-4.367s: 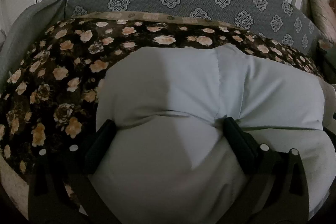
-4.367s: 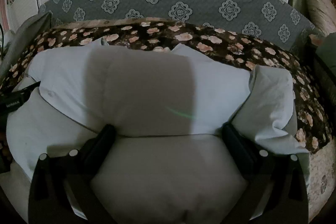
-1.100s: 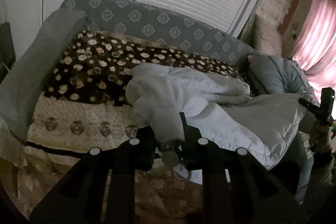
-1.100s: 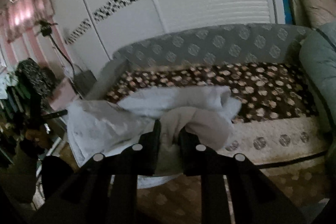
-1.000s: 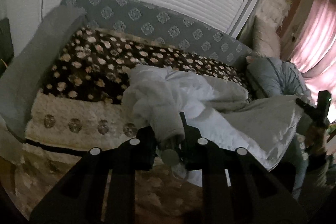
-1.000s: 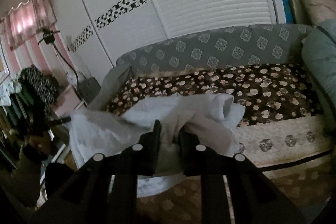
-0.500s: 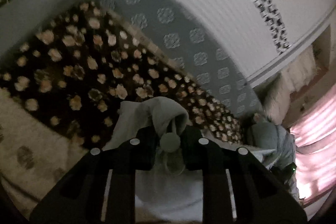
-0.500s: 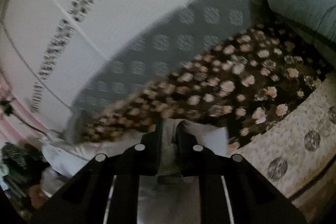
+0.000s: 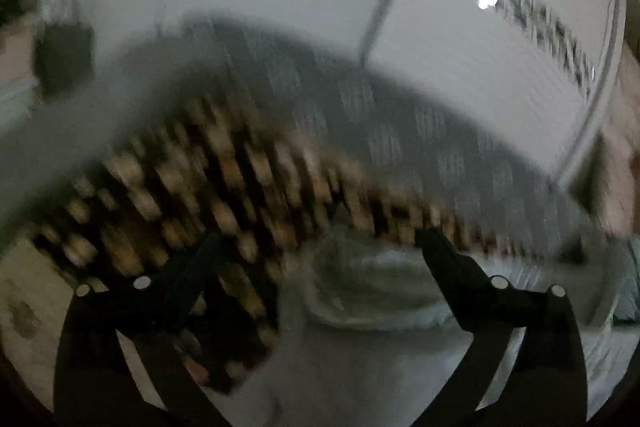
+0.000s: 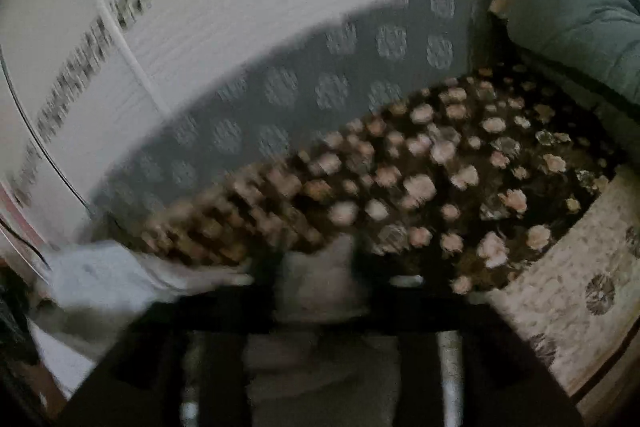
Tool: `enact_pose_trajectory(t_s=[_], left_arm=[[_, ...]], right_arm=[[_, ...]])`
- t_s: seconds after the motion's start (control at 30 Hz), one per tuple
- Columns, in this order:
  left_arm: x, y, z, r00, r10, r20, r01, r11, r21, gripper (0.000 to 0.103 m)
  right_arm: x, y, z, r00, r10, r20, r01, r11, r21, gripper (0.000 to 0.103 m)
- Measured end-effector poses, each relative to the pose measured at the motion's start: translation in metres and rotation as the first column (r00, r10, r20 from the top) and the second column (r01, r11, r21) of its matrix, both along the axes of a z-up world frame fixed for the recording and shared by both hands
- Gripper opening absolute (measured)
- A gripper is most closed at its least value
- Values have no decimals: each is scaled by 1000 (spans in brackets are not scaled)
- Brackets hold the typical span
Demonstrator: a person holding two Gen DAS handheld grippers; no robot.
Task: Fold large clothes
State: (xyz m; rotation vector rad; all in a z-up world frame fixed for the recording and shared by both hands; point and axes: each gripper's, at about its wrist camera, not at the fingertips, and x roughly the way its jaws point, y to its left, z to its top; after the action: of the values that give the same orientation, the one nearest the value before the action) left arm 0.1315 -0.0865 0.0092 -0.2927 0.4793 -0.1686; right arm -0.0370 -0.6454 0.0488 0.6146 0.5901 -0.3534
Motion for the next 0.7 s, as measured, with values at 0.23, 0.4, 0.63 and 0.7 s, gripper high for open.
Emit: enact_pose_trajectory(t_s=[0.23,0.4,0.63,0.7], left_arm=[[-81,-13,57,991,-36,128,22,994,111,100],[-162,-85,12,960,-271,73,216,879,426,100],[-158,-135,-8,935,-349,68,268,817,511,100],[-138,-147,-5,932,-354,79,269,820,506,100]], right_arm=[[-57,35,77,969,-23,245,42,996,-73,102],[-61,117,48,989,146,27,-139,973,-182,102],[-29,161,-9,962,198,-190,-250,915,-317,102],[-11,159,-6,958,215,-189,-270,898,-348,102]])
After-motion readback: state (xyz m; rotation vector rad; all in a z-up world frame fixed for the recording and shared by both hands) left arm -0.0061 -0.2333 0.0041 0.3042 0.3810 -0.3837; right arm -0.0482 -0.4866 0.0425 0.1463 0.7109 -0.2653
